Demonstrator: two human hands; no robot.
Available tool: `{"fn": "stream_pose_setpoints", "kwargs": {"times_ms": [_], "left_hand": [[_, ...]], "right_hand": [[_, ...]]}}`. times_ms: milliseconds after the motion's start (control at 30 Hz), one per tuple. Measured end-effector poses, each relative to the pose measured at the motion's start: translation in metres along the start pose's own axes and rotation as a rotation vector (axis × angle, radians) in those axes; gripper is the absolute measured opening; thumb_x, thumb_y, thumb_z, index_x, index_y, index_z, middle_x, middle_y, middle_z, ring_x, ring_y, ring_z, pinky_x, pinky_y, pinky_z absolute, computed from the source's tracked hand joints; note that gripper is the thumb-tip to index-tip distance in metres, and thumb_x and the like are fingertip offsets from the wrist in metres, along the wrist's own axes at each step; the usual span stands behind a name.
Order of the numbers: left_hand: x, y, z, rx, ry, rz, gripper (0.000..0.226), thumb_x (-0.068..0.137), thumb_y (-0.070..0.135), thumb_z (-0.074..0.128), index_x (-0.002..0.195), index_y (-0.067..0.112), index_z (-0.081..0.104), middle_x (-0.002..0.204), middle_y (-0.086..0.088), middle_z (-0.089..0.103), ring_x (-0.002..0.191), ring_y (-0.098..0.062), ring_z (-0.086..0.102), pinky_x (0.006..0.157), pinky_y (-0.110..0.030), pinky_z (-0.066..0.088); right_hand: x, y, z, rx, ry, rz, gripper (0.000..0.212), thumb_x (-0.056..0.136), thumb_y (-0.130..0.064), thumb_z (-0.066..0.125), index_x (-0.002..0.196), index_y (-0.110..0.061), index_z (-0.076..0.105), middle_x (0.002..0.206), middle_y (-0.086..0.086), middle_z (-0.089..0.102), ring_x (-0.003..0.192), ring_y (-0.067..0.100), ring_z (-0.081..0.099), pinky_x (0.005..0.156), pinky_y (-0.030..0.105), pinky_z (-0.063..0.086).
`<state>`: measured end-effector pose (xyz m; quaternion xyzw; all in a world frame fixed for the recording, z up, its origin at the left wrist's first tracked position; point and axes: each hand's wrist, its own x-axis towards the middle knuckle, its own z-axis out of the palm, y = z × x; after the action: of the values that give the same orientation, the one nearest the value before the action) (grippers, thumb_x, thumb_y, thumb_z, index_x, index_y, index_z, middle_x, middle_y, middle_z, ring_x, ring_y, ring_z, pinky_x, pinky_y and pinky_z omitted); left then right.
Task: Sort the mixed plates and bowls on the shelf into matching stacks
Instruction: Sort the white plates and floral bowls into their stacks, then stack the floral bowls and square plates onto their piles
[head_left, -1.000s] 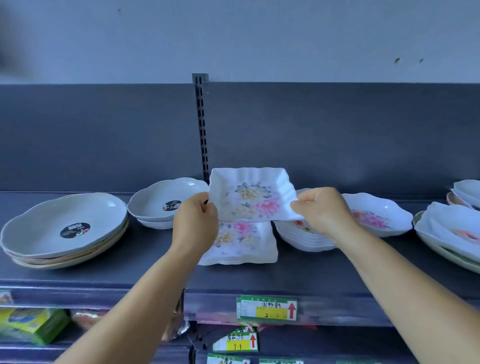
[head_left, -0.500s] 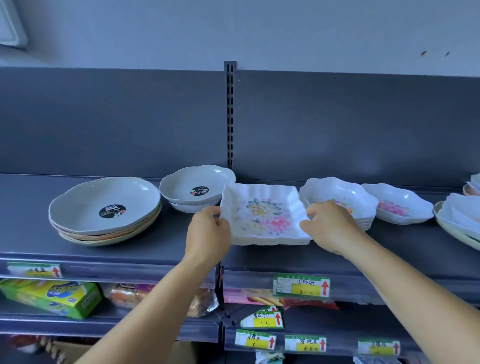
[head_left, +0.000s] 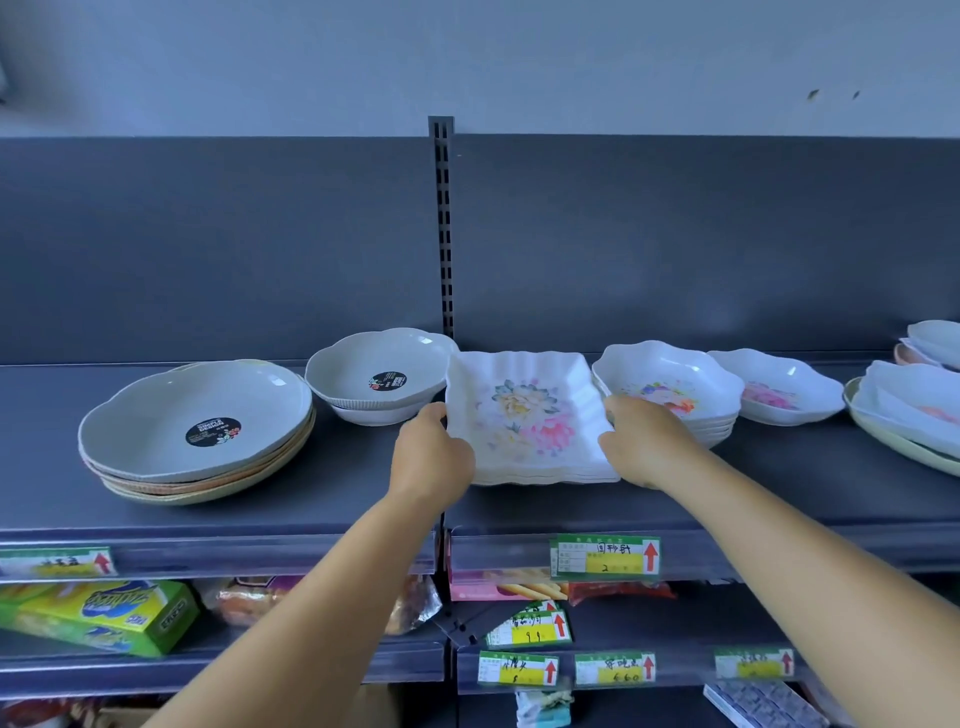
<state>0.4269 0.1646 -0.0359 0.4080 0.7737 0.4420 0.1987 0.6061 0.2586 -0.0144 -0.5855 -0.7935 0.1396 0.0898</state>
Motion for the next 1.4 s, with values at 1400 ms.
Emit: {"fn": "stream_pose_setpoints", "kwargs": {"times_ms": [1400], "left_hand": [[0.044,-0.041,-0.046,-0.407,0.151,-0.201,0.031,0.091,0.023,0.05,0.12,0.012,0.048,0.113,-0.009,0.066,0.092,-0.021,0.061,0.07,-0.027,0.045]], "right_hand": [[0.076,-0.165,0.045,0.743,-0.239,0.098,0.038,0.089,0.001,0.034,0.123,0.001,0.051,0.075,0.013,0.062,0.056,0.02,0.061,0.054,0.027,0.056]]}}
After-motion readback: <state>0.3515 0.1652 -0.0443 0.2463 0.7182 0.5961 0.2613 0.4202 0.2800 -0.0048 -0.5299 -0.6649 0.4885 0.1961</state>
